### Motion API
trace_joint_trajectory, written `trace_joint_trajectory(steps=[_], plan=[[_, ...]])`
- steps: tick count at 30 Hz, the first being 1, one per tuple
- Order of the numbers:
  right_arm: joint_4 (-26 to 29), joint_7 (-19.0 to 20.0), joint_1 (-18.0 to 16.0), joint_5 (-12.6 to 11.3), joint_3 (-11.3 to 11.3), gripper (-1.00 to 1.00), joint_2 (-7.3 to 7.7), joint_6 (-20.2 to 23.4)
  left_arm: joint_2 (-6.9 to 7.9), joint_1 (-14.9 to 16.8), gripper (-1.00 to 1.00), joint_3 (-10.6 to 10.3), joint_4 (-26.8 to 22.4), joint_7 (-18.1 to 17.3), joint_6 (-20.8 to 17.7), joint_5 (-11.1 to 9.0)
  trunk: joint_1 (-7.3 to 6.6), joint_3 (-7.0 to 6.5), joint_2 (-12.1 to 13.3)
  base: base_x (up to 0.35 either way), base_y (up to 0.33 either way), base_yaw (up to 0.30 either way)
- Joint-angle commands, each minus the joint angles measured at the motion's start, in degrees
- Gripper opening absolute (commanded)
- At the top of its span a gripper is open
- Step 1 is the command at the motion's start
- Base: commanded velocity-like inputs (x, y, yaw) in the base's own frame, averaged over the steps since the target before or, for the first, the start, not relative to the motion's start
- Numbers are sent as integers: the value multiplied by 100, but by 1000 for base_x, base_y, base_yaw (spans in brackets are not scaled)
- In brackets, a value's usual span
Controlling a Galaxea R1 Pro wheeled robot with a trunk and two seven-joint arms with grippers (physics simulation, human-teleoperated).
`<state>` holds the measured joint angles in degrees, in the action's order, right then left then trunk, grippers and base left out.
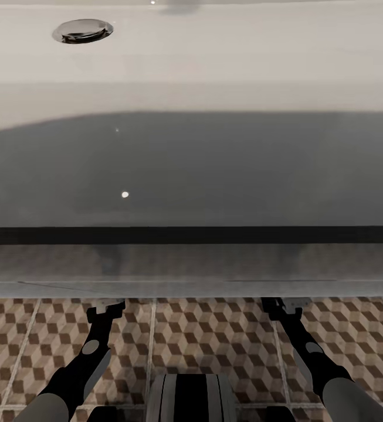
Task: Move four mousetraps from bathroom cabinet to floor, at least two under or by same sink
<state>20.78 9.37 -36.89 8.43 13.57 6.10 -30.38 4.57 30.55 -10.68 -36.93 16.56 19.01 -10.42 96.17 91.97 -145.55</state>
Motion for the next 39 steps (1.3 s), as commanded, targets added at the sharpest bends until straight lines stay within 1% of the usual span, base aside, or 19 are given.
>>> trace_joint_trajectory(steps=[1,39], plan=[[-4,30,-5,53,49,-100,-4,-21,9,4,-100,-48,2,40,24,-57,-1,3,-1,0,0,0],[12,26,-5,80,84,-100,-4,-109,8,4,-100,-57,-73,84,7,-74,-1,3,-1,0,0,0]])
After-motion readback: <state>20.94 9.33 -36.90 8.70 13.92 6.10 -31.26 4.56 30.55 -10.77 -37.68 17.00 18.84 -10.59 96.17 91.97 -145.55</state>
